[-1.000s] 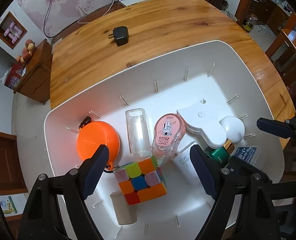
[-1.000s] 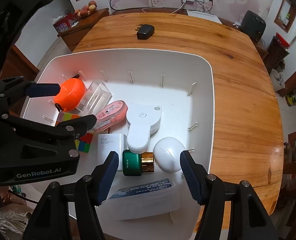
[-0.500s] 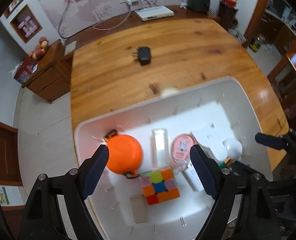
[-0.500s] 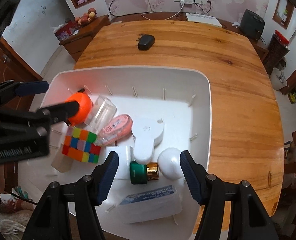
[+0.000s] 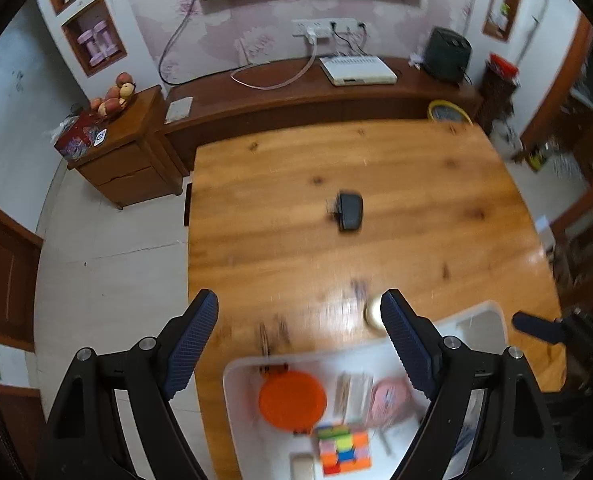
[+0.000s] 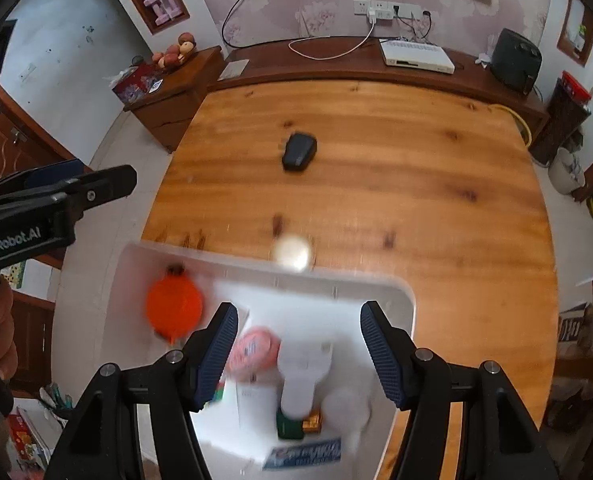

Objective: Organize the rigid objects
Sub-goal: 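Move the right tool to the gold round compact and grasp it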

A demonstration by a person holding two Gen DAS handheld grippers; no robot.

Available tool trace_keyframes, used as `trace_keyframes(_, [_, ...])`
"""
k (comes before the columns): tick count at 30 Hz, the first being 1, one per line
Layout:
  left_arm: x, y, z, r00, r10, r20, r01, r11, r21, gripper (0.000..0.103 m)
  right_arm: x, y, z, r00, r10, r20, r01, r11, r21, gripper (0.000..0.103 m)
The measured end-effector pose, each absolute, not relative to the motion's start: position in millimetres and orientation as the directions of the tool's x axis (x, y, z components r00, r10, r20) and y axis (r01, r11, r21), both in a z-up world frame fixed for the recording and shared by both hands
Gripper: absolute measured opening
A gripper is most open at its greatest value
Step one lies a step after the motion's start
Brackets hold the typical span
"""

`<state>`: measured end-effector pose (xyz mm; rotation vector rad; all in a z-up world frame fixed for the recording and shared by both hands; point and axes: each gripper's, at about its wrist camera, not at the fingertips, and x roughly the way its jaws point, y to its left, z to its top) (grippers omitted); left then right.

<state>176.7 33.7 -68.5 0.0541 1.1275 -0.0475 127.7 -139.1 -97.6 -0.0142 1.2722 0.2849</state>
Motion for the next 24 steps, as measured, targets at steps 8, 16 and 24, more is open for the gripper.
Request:
trace_keyframes(8, [221, 54, -74, 0.419, -0.031, -0.907, -0.042, 0.998, -0.054, 0.085, 213, -124, -130, 0.118, 0.214, -0.970, -0.159, 0.968, 0.194, 0.065])
trace_keyframes(16, [241, 67, -104, 0.351, -0.053, -0.935, -0.107, 0.990, -0.096, 0.085, 244, -108, -214, -0.111, 0.201, -0.973, -0.046, 0.977, 0.207, 0.065])
trace_keyframes(24, [253, 73, -114, 0.330, -0.061, -0.942, -0.135, 0.985, -0.111, 0.085, 237, -86, -249, -0.145, 0.076, -0.987, -0.058, 0.995, 0.085, 0.065])
